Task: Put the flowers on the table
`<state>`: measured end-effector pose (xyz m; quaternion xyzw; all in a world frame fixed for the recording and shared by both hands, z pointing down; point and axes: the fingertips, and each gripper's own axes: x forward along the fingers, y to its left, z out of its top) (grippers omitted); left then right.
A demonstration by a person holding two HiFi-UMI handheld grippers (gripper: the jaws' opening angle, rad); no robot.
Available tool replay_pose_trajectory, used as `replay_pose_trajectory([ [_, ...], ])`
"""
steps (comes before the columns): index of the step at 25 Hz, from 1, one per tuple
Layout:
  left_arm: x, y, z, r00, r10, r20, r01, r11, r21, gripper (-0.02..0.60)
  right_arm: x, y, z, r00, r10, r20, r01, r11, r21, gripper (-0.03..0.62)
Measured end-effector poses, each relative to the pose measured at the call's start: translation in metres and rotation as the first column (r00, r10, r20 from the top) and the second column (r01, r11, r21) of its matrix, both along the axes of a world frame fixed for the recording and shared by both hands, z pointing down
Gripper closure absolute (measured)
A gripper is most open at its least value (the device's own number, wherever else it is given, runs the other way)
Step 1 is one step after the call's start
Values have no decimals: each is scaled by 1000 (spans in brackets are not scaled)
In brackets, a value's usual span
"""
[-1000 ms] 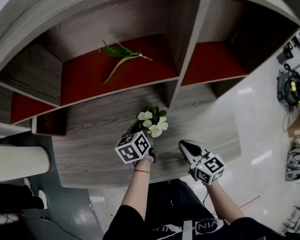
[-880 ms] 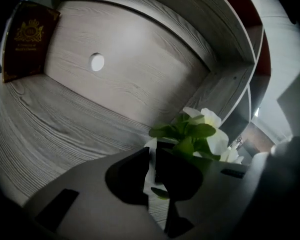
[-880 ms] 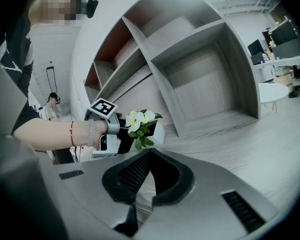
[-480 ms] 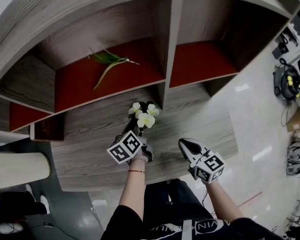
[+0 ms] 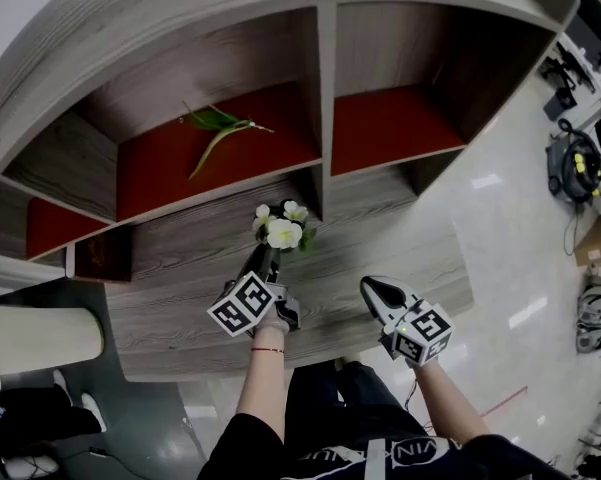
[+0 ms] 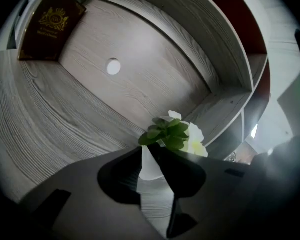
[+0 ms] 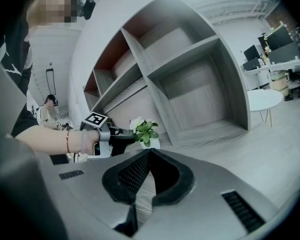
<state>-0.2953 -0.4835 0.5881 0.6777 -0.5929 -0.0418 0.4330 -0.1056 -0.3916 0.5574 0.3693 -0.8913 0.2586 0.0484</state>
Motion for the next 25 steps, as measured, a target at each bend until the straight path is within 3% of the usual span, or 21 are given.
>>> replay_pose_trajectory([
  [9,-14,32,-15,1000,-23,7,22,999,34,486,-2,1,-15,999,-41,-31,42,998,42,583],
  [13,-16,45,-27,999,-17,40,14,997,79,536,-5,1,-21,998,-59,-34,61,996,58,583],
  [18,-9,63,-45,989,60,133,-79,986,148,568,-12,4,-35,996,-86,-25,88,992,96,583],
  [25,-7,86,-75,948,101,300,-172,960,221,575,-19,9,-56,992,-119,-32,122,982,147,583],
])
